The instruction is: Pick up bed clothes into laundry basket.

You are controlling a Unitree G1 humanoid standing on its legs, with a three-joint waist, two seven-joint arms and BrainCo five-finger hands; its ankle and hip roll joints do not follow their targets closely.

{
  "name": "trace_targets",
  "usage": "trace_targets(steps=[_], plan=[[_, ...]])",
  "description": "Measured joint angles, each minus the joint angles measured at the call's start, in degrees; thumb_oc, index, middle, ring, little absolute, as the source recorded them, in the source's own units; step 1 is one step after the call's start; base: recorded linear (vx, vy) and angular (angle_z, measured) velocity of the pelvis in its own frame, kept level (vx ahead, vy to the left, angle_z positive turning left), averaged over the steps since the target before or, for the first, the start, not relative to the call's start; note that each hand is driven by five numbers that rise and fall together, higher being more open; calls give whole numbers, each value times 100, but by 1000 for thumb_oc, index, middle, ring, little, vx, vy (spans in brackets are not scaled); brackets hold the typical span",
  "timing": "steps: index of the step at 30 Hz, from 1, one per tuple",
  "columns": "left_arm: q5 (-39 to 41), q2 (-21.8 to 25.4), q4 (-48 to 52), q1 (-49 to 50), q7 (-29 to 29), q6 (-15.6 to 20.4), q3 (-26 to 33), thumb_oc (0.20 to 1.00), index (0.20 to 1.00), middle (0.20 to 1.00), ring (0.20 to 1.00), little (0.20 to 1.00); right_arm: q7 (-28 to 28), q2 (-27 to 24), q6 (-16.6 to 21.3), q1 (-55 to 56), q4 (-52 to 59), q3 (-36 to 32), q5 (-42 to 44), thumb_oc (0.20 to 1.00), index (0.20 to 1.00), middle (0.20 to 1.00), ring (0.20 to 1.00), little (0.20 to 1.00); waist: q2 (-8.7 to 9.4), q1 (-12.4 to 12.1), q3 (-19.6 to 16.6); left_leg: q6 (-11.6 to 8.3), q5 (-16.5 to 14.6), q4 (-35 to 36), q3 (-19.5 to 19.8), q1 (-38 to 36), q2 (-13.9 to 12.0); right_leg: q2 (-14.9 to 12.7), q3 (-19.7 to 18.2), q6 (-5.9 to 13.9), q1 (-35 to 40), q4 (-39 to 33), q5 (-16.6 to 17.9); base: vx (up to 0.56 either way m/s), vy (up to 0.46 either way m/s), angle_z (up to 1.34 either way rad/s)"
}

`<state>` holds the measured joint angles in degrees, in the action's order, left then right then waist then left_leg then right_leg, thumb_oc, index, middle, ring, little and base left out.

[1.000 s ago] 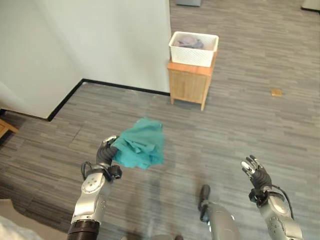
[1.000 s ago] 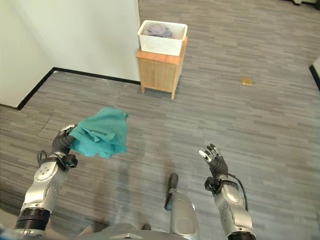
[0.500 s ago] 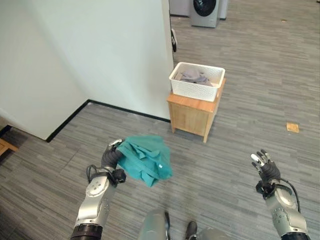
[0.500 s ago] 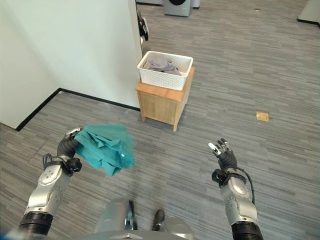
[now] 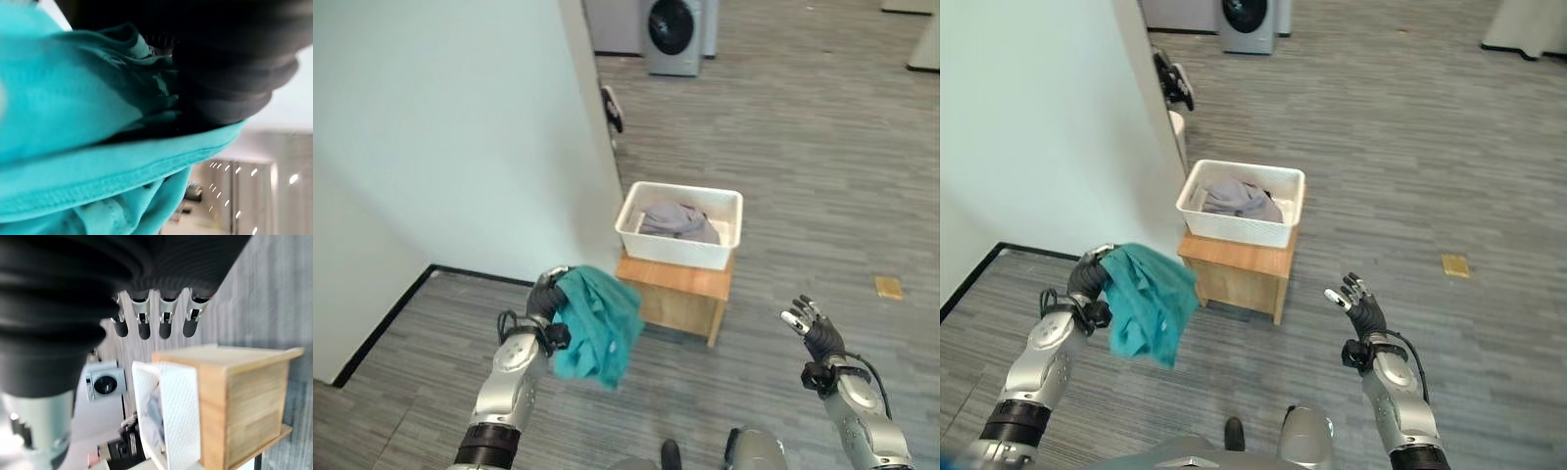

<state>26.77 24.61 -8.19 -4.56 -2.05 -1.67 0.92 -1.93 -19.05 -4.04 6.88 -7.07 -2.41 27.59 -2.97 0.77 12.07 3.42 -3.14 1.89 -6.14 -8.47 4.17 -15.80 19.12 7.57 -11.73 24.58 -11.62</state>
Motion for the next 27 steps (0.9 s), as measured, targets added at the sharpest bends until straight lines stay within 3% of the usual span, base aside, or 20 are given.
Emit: trace_targets(steps=[1, 2, 3, 4, 5, 6, 7, 8, 9, 10, 11, 16, 17, 18, 19, 23, 27], plan=[[-2, 65, 6, 45, -12, -9, 149, 200, 200, 200, 200, 200, -26, 56, -16, -27, -78, -69, 0, 1000, 1000, 1000, 1000, 1000, 153, -209, 94, 83, 10, 49, 79, -179, 87, 89, -536, -3, 109, -1338, 525, 259, -158, 48], [-14, 78, -64, 61, -15, -34, 148, 200, 200, 200, 200, 200, -46, 67, -40, -7, -117, -76, 5, 1000, 1000, 1000, 1000, 1000, 174, -270, 98, 33, -15, 75, 57, -306, 29, 238, -937, -55, 260, -1590, 789, 155, -92, 44], [-16, 95, -41, 129, -6, -40, 125, 200, 200, 200, 200, 200, -52, 71, -76, -21, -193, -54, 7, 1000, 1000, 1000, 1000, 1000, 207, -298, 79, -47, -64, 114, 55, -504, -22, 321, -785, -229, 463, -1401, 966, 137, -92, 47], [-20, 140, -13, 205, -1, -31, 126, 200, 200, 200, 200, 200, -43, 130, -80, -8, -233, -45, 11, 1000, 1000, 1000, 1000, 1000, 405, -369, -5, -148, -127, 64, 49, -661, 36, 424, -774, -319, 682, -1515, 1432, 162, -113, 24], [-24, 54, 20, 350, -17, -14, 160, 200, 200, 200, 200, 200, -21, 107, -61, -141, -247, -81, 16, 1000, 1000, 1000, 1000, 1000, 286, -484, -69, -280, -199, 0, 33, -761, -125, 579, -828, -196, 957, -1787, 1603, 164, -127, 11], [-23, 29, 205, 433, -5, -13, 158, 200, 200, 200, 200, 200, -10, 94, -51, -414, -238, -118, 46, 1000, 1000, 1000, 1000, 1000, 324, -557, -89, -458, -256, -489, 3, -494, -211, 705, -787, -337, 1345, -2538, 1795, 97, -78, 11], [-22, 46, 285, 446, 0, -16, 151, 200, 200, 200, 200, 200, -12, 103, -48, -569, -228, -118, 51, 1000, 1000, 1000, 1000, 1000, 478, -585, -75, -440, -425, -815, 9, -41, -171, 596, -809, -396, 1374, -2753, 1868, 90, -73, 25], [-21, 53, 306, 407, 20, -18, 112, 200, 200, 200, 200, 200, -13, 58, -39, -596, -222, -139, 52, 1000, 1000, 1000, 1000, 1000, 478, -559, -79, -372, -360, -261, 24, -10, -250, 619, -740, -387, 1445, -2884, 1883, 61, -47, 33], [-19, 75, 315, 330, 23, -19, 29, 200, 200, 200, 200, 200, -18, -21, -35, -613, -243, -180, 54, 1000, 1000, 1000, 1000, 1000, 328, -476, -98, -371, -141, 252, 38, 20, -485, 808, -636, -383, 1563, -3009, 1884, 82, -49, 22], [-21, 102, 315, 266, 26, -22, -2, 200, 200, 200, 200, 200, -15, -90, -39, -632, -249, -170, 56, 1000, 1000, 1000, 1000, 1000, 133, -473, -77, -452, 247, 322, 44, 54, -738, 1013, -642, -354, 1654, -3035, 1843, 81, -40, -10], [-21, 242, 307, 247, 22, -38, -53, 200, 200, 200, 200, 200, -12, -29, -47, -594, -261, -148, 60, 1000, 1000, 1000, 1000, 1000, 153, -480, -95, -574, 320, 314, 8, -75, -794, 1047, -719, -330, 1731, -3059, 1798, 70, -30, -19], [-60, 1337, 286, -765, 119, -41, -292, 200, 200, 200, 200, 200, -1, -26, -68, -422, -245, -107, 63, 1000, 1000, 1000, 1000, 1000, 192, -201, -128, -587, 310, 337, -16, -129, -735, 976, -714, -233, 1782, -3051, 1732, 46, -12, -3], [-63, 1374, 274, -963, 118, -15, -323, 200, 200, 200, 200, 200, -2, -33, -67, -427, -250, -102, 63, 1000, 1000, 1000, 1000, 1000, 168, -165, -139, -587, 310, 337, -35, -150, -734, 974, -735, -233, 1784, -3066, 1731, 64, -15, -5], [-57, 1705, 61, -1374, 170, -29, -645, 200, 200, 200, 200, 200, -2, -90, -69, -464, -291, 1, 71, 1000, 1000, 1000, 1000, 1000, 168, -139, -140, -588, 310, 337, -70, -159, -744, 990, -745, -233, 1781, -3066, 1729, 57, -18, -7], [-56, 2485, -504, -2258, 255, -60, -1365, 200, 200, 200, 200, 200, 33, -167, -69, -576, -263, 222, 179, 1000, 1000, 1000, 1000, 1000, 161, -99, -143, -590, 312, 337, -83, -153, -767, 1005, -744, -235, 1775, -3063, 1731, 33, -11, -9], [26, 2518, -1037, -3038, 227, -7, -1480, 200, 200, 200, 200, 200, 107, -184, -48, -568, -241, 289, 266, 1000, 1000, 1000, 1000, 1000, -52, 104, -277, -609, 297, 340, -120, -144, -752, 999, -798, -231, 1740, -3063, 1730, 22, -5, -8], [246, 2650, -1474, -3772, 257, -19, -2078, 200, 200, 200, 200, 200, 115, -191, -24, -410, -301, 451, 272, 1000, 1000, 1000, 1000, 1000, -147, 234, -335, -614, 307, 340, -161, -56, -775, 1033, -857, -237, 1614, -3064, 1735, 38, -3, -7]])
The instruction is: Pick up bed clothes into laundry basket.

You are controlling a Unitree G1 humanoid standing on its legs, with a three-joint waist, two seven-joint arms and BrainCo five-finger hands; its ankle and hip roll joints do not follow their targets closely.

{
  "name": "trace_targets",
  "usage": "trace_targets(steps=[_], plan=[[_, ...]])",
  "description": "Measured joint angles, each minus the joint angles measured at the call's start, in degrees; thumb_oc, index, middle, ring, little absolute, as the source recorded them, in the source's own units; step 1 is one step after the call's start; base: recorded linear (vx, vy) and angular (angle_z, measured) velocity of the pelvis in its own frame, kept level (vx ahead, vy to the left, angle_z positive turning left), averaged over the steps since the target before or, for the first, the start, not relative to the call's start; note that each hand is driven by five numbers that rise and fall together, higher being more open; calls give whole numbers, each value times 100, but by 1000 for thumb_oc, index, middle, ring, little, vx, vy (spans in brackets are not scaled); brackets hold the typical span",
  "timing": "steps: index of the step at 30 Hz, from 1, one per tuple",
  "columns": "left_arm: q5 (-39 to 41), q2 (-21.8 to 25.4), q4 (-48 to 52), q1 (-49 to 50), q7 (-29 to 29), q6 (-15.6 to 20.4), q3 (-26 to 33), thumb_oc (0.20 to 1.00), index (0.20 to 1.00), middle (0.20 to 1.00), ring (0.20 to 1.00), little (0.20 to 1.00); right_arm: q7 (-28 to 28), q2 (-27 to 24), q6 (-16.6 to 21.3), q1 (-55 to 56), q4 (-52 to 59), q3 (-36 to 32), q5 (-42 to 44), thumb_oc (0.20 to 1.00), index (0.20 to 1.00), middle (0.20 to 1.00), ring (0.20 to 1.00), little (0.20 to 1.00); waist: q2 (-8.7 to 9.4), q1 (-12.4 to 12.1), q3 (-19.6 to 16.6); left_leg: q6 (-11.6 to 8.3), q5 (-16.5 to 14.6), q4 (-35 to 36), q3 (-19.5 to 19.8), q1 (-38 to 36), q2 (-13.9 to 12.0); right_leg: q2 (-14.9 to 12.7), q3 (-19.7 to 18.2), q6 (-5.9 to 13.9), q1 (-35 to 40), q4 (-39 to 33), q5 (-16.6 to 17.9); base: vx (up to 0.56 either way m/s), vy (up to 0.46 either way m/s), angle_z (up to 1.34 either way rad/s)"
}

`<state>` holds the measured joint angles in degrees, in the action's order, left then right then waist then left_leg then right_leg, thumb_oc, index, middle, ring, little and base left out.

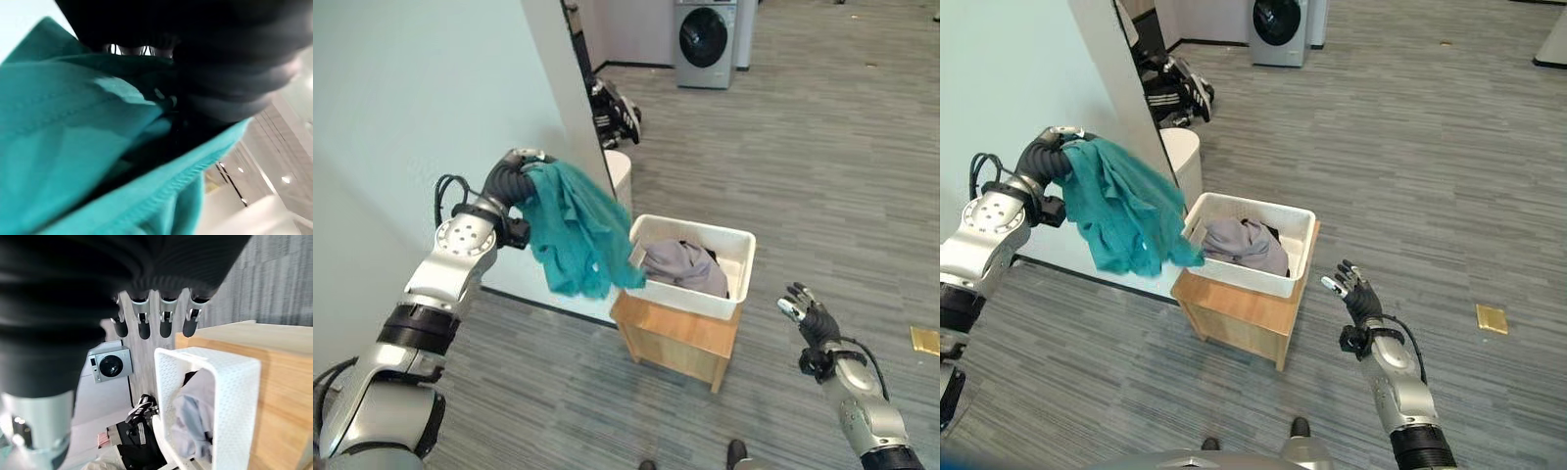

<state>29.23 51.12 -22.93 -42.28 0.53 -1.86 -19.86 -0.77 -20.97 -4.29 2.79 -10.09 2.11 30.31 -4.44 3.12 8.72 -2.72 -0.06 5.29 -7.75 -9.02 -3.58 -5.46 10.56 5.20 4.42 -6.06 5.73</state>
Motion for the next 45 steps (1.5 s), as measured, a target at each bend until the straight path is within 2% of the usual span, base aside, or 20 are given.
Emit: trace_targets(steps=[5, 7, 10, 13, 17, 28, 31, 36, 39, 40, 41, 42, 45], plan=[[199, 151, -189, -416, 115, -4, -415, 200, 200, 200, 200, 200, 8, 12, 1, 144, 0, 62, 1, 1000, 1000, 1000, 1000, 1000, -58, 143, -33, -2, 2, -1, -108, 92, -2, 6, -64, -26, -132, 4, 48, 39, 1, -10], [206, 271, -573, -976, 223, -15, -1013, 200, 200, 200, 200, 200, 24, 38, 53, 234, 7, 96, 4, 1000, 1000, 1000, 1000, 1000, -56, 142, -41, -2, 2, 0, -135, 140, 4, 5, -104, -26, -202, 6, 59, 41, 12, -11], [208, 278, -747, -1394, 225, -11, -1177, 200, 200, 200, 200, 200, 63, 79, 78, 245, 5, 162, 12, 1000, 1000, 1000, 1000, 1000, -70, 156, -45, 2, 6, -1, -246, 217, 10, 4, -175, -21, -323, 8, 97, 48, 12, -13], [211, 277, -866, -1786, 224, 1, -1355, 200, 200, 200, 200, 200, 118, 90, 80, 260, 5, 318, 124, 1000, 1000, 1000, 1000, 1000, -76, 287, -45, 1, 5, 0, -248, 256, 13, 0, -170, -11, -360, 10, 89, 56, 14, -1], [211, 277, -862, -2113, 203, 8, -1369, 200, 200, 200, 200, 200, 151, 183, 104, 562, -96, 271, 124, 1000, 1000, 1000, 1000, 1000, -125, 446, -39, -13, -6, 3, -304, 295, 18, 5, -222, -5, -436, 6, 87, 77, 27, -7], [207, 276, -945, -2369, 21, 144, -1533, 200, 200, 200, 200, 200, 281, 171, 78, 616, -151, 230, 124, 1000, 1000, 1000, 1000, 1000, -199, 484, -63, -35, -21, 3, -473, 342, 1, 39, -369, 17, -571, 7, 103, 29, 1, -8], [207, 250, -949, -2372, 20, 152, -1632, 200, 200, 200, 200, 200, 285, 159, 78, 524, -150, 260, 123, 1000, 1000, 1000, 1000, 1000, -276, 464, -84, -18, -8, 2, -543, 495, 24, 20, -432, -15, -756, 18, 184, -58, 4, -10], [207, 96, -1174, -2495, 0, 197, -1719, 200, 200, 200, 200, 200, 285, 129, 85, 502, -123, 296, 124, 1000, 1000, 1000, 1000, 1000, -260, 613, -49, 8, 79, 1, -581, 948, 65, 1, -495, -13, -1235, 29, 318, -105, 4, -6], [208, 57, -1409, -2640, -20, 184, -1840, 200, 200, 200, 200, 200, 273, 38, 93, 451, -92, 291, 127, 1000, 1000, 1000, 1000, 1000, -190, 763, 260, 28, 140, 2, -603, 1101, 86, -11, -547, -9, -1415, 31, 417, -87, 22, -10], [211, -122, -1897, -2969, -48, 207, -2029, 200, 200, 200, 200, 200, 262, -77, 194, 491, 51, 278, 172, 1000, 1000, 1000, 1000, 1000, -167, 817, 512, 20, 167, 4, -693, 1358, 105, -51, -618, 42, -1713, 15, 413, -92, 46, -23], [208, -88, -2024, -3187, -39, 172, -2081, 200, 200, 200, 200, 200, 255, -92, 190, 443, 52, 268, 178, 1000, 1000, 1000, 1000, 1000, -125, 876, 712, 18, 231, 2, -732, 1505, 148, -71, -634, 56, -1887, 29, 499, -44, 51, -27], [208, -91, -2072, -3303, -38, 167, -2083, 200, 200, 200, 200, 200, 250, -114, 182, 381, 53, 270, 177, 1000, 1000, 1000, 1000, 1000, -134, 989, 981, 39, 278, 3, -765, 1689, 178, -62, -695, 0, -2099, 33, 606, -19, 31, -24], [206, -96, -2074, -3322, -28, 167, -2099, 200, 200, 200, 200, 200, 252, -106, 178, 375, 75, 310, 168, 1000, 1000, 1000, 1000, 1000, -150, 1098, 1267, 34, 273, 5, -873, 1708, 167, -63, -788, -21, -2165, 34, 638, -15, 6, -19]])
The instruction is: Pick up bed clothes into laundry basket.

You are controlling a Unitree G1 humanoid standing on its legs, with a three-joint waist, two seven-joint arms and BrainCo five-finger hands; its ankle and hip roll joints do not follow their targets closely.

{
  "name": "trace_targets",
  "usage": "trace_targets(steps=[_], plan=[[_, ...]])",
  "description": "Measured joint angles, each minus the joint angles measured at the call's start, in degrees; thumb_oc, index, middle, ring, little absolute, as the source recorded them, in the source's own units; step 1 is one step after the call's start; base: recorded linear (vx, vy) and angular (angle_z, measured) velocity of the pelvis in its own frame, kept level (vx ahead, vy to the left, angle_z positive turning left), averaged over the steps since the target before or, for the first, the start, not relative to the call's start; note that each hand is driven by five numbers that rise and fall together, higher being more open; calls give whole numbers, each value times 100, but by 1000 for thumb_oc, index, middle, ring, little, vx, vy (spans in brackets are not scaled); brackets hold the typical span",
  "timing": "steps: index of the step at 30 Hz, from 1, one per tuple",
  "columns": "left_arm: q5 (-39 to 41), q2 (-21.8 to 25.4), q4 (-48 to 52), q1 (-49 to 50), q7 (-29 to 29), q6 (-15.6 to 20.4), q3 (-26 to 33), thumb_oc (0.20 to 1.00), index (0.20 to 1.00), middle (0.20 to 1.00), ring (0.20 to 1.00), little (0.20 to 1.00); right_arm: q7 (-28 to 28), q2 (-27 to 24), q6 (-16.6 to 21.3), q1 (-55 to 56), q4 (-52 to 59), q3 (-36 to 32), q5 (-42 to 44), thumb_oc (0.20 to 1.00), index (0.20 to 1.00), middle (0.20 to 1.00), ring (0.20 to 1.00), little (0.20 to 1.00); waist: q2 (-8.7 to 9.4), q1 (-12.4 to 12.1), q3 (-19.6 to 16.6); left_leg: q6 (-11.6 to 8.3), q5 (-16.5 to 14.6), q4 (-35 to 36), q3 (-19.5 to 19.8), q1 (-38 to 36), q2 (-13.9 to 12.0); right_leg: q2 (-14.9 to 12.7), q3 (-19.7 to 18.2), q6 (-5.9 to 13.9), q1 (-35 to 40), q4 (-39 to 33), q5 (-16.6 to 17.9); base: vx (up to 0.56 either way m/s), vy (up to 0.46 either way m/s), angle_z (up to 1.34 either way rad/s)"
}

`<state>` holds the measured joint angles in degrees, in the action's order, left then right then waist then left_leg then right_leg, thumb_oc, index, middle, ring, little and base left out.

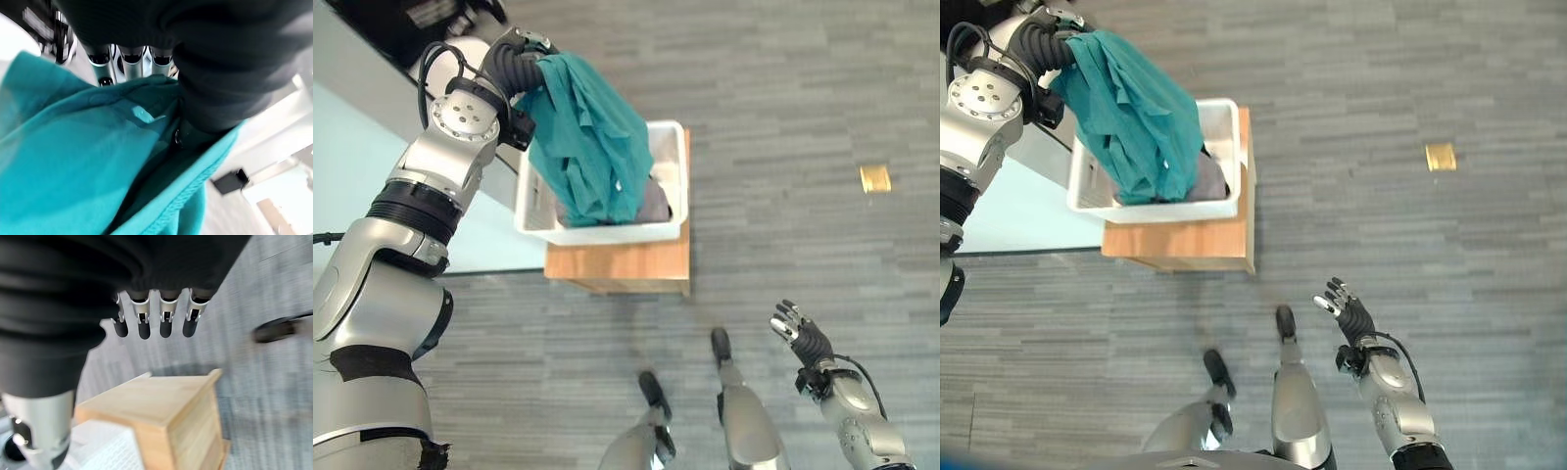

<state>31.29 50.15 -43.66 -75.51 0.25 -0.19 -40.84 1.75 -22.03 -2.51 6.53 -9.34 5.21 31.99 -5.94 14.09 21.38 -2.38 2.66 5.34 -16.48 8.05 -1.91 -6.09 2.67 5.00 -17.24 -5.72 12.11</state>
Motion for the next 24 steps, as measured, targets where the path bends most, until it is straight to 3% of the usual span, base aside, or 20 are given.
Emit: trace_targets(steps=[10, 11, 12, 14, 20, 24], plan=[[-121, -97, 7, -73, 1, 9, 2, 200, 200, 200, 200, 200, -1, -2, 86, 214, 192, -11, -7, 1000, 1000, 1000, 1000, 1000, 52, -10, 234, -23, -15, 0, -23, 327, -92, 133, -3, -59, -346, 3, 45, -29, -9, -3], [-183, -102, 6, -61, 9, 9, 1, 316, 316, 316, 316, 316, -1, -2, 101, 215, 194, -14, -7, 1000, 1000, 1000, 1000, 1000, 56, -9, 236, -23, -15, 0, -17, 340, -91, 127, 0, -59, -355, 2, 45, 0, 0, 0], [-386, -95, -36, -70, 35, 10, -100, 1000, 1000, 1000, 1000, 1000, 0, -7, 124, 216, 188, -13, -12, 1000, 1000, 1000, 1000, 1000, 68, -19, 243, -23, -15, 0, -18, 351, -89, 125, 3, -59, -366, 2, 45, -37, -14, 2], [-963, -59, -347, -86, 261, -30, -599, 1000, 1000, 1000, 1000, 1000, 0, -24, 148, 217, 182, -16, -21, 1000, 1000, 1000, 1000, 1000, 80, -22, 250, -23, -15, 0, -18, 352, -84, 123, 3, -58, -366, 2, 45, 0, 0, 0], [-1427, -37, -232, -77, 337, -33, -634, 1000, 1000, 1000, 1000, 1000, 3, -7, 179, 211, 175, 11, -57, 1000, 1000, 1000, 1000, 1000, 139, -113, 280, -22, -14, 0, 8, 359, -82, 115, 27, -59, -357, 3, 46, -8, -5, 1], [-1455, 112, 475, 94, 332, 13, -529, 1000, 1000, 1000, 1000, 1000, 4, -2, 185, 194, 174, 55, -56, 1000, 1000, 1000, 1000, 1000, 143, -260, 278, -21, -13, 0, 30, 292, -92, 116, 56, -69, -281, 5, 53, 0, 0, 0]])
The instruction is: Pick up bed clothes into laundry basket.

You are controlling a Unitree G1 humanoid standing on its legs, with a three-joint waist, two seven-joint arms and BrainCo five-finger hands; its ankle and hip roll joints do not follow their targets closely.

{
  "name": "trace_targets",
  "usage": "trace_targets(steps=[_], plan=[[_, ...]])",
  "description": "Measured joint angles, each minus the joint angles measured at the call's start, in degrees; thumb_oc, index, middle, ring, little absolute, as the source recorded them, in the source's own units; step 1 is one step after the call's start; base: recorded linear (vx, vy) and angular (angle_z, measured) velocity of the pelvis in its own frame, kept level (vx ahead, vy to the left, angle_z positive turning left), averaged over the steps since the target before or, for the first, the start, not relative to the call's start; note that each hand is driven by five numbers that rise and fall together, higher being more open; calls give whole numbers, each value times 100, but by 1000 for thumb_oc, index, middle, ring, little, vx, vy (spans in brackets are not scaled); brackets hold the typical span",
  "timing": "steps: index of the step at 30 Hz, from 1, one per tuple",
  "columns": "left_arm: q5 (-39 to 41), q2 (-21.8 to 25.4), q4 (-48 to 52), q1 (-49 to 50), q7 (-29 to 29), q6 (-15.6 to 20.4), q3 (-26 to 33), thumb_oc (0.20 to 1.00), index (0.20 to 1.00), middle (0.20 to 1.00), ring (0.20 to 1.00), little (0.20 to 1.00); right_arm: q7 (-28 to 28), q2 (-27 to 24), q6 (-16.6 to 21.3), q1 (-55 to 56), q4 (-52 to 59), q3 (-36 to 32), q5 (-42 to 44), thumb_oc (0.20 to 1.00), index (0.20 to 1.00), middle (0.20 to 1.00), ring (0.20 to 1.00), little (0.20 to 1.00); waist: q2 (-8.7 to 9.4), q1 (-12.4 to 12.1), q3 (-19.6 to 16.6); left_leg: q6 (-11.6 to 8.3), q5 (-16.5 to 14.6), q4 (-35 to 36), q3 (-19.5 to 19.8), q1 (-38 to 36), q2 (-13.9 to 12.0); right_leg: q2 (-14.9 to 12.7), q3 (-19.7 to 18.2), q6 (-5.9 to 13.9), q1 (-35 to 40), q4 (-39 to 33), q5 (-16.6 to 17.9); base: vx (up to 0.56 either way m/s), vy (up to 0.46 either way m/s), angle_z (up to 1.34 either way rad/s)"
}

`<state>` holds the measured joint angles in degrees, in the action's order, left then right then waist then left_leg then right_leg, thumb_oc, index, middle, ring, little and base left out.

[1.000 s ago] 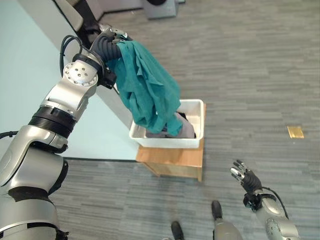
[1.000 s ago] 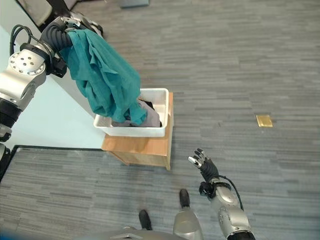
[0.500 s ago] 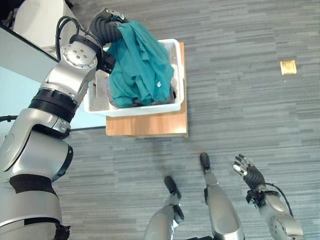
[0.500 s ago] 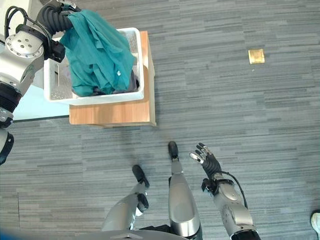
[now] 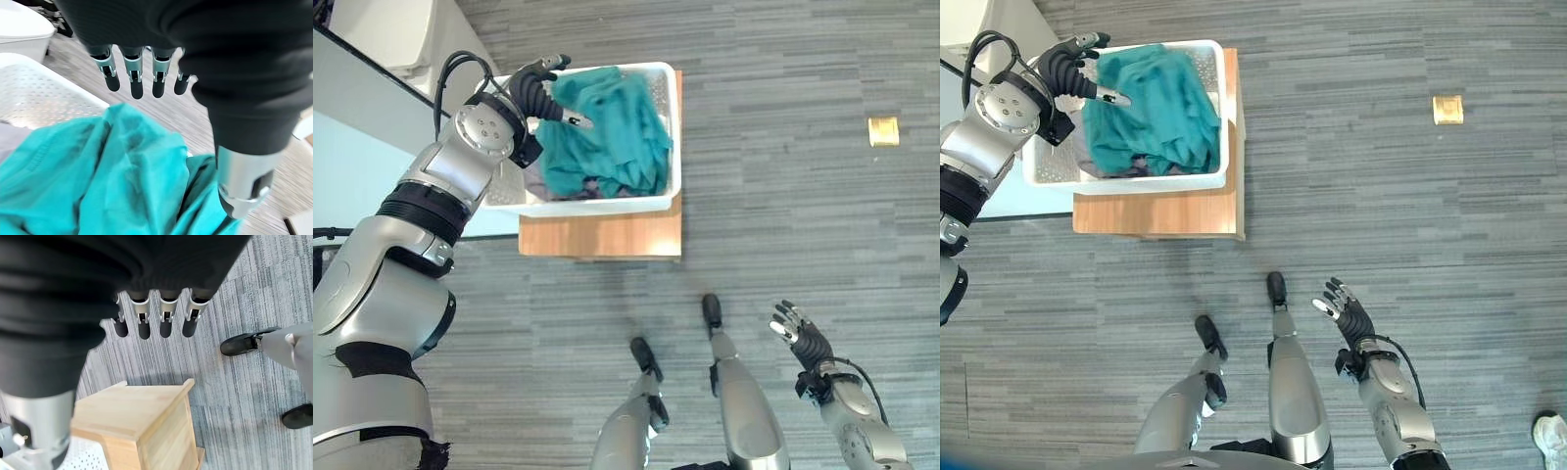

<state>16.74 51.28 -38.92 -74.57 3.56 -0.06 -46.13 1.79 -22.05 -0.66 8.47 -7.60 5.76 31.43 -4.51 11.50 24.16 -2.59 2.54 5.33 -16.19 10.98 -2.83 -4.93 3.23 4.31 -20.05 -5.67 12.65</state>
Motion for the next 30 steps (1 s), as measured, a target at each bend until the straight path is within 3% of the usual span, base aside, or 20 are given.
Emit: trace_targets(steps=[4, 6, 7, 9, 11, 13, 15, 16, 19, 22, 23, 25, 27, 30], plan=[[59, 97, 580, 653, -56, 59, 331, 1000, 1000, 1000, 1000, 1000, -2, 12, 5, -38, -5, 34, -1, 1000, 1000, 1000, 1000, 1000, 40, -74, -23, -8, -7, 1, 40, -240, -18, 0, 49, 0, 250, -2, -4, -2, -10, 4], [118, 95, 803, 1075, -114, 79, 784, 1000, 1000, 1000, 1000, 1000, -6, 20, 5, -79, -10, 39, -5, 1000, 1000, 1000, 1000, 1000, 46, -133, -26, -9, 14, 1, 116, -259, -12, -6, 102, 2, 308, -2, -10, -13, -19, 14], [342, 60, 1141, 2021, -205, 98, 1539, 1000, 1000, 1000, 1000, 1000, -6, 25, -12, -143, -11, 65, -6, 1000, 1000, 1000, 1000, 1000, 53, -145, -31, -9, 14, 1, 128, -406, -15, -17, 106, -1, 454, -2, -17, -11, -25, 6], [343, 53, 1189, 2312, -231, 94, 1691, 1000, 1000, 1000, 1000, 1000, -7, 27, -16, -165, -11, 68, -11, 1000, 1000, 1000, 1000, 1000, 59, -171, -36, -13, 11, 3, 135, -459, -21, -18, 114, -2, 513, -3, -33, 0, -8, 2], [570, 34, 1516, 3415, -340, -1, 2214, 1000, 1000, 1000, 1000, 1000, -20, 53, -60, -227, -36, 71, -30, 1000, 1000, 1000, 1000, 1000, 171, -449, -139, -36, 31, 3, 230, -536, -43, -15, 184, 13, 640, -3, -115, 12, -19, 14], [809, -534, 2841, 5115, -355, 85, 3950, 1000, 1000, 1000, 1000, 1000, -19, 78, -138, -264, -28, -23, -181, 1000, 1000, 1000, 1000, 1000, 175, -411, -167, -60, 11, 1, 249, -748, -54, -5, 219, -33, 844, -4, -135, 55, -18, 13], [1006, -834, 3232, 5927, -390, 61, 4003, 1000, 1000, 1000, 1000, 1000, -29, 97, -221, -95, -35, -239, -248, 1000, 1000, 1000, 1000, 1000, 132, -636, -366, -97, -44, 7, 355, -933, -98, 14, 324, -27, 1092, -7, -266, 61, -20, 18], [1009, -1215, 3590, 6519, -390, 72, 4477, 1000, 1000, 1000, 1000, 1000, -4, 156, -244, -79, -20, -334, -273, 1000, 1000, 1000, 1000, 1000, 136, -707, -455, -117, -83, 23, 361, -1046, -120, 33, 321, -11, 1199, -8, -310, 35, -25, 13], [1042, -2047, 3855, 7483, -567, 104, 4823, 1000, 1000, 1000, 1000, 1000, 3, 173, -290, 82, -17, -490, -412, 1000, 1000, 1000, 1000, 1000, 106, -1020, -791, -116, -105, 1, 557, -1214, -137, 31, 496, -16, 1479, -8, -373, 48, -24, 33], [1222, -2300, 3850, 8073, -638, 62, 4859, 1000, 1000, 1000, 1000, 1000, 25, 279, -305, 12, -16, -452, -458, 1000, 1000, 1000, 1000, 1000, 185, -1322, -990, -111, -120, 2, 629, -1320, -126, -2, 604, 15, 1642, -32, -489, 59, -35, 22], [1222, -2577, 3887, 8348, -620, 64, 5058, 1000, 1000, 1000, 1000, 1000, 51, 312, -353, -83, 1, -413, -460, 1000, 1000, 1000, 1000, 1000, 161, -1442, -1045, -61, -188, 34, 689, -1335, -140, -14, 637, 8, 1686, -8, -516, 72, -41, 2], [1213, -3342, 4021, 8947, -625, 71, 5483, 1000, 1000, 1000, 1000, 1000, 130, 414, -462, 76, 27, -421, -460, 1000, 1000, 1000, 1000, 1000, 203, -1445, -1226, -86, -237, 32, 766, -1543, -122, -38, 741, 27, 1939, -37, -585, 22, -22, 20], [1183, -3364, 4022, 9360, -601, 5, 5565, 1000, 1000, 1000, 1000, 1000, 140, 412, -517, 261, 19, -387, -466, 1000, 1000, 1000, 1000, 1000, 282, -1680, -1504, -107, -265, 31, 833, -1535, -126, -37, 797, 21, 1930, -39, -644, 12, -15, 22], [1182, -3539, 3960, 9547, -627, 5, 5945, 1000, 1000, 1000, 1000, 1000, 228, 381, -552, 252, -9, -369, -684, 1000, 1000, 1000, 1000, 1000, 352, -2076, -1594, -40, -218, 30, 957, -1536, -91, -86, 938, 33, 2036, -31, -653, 20, 49, 23]])
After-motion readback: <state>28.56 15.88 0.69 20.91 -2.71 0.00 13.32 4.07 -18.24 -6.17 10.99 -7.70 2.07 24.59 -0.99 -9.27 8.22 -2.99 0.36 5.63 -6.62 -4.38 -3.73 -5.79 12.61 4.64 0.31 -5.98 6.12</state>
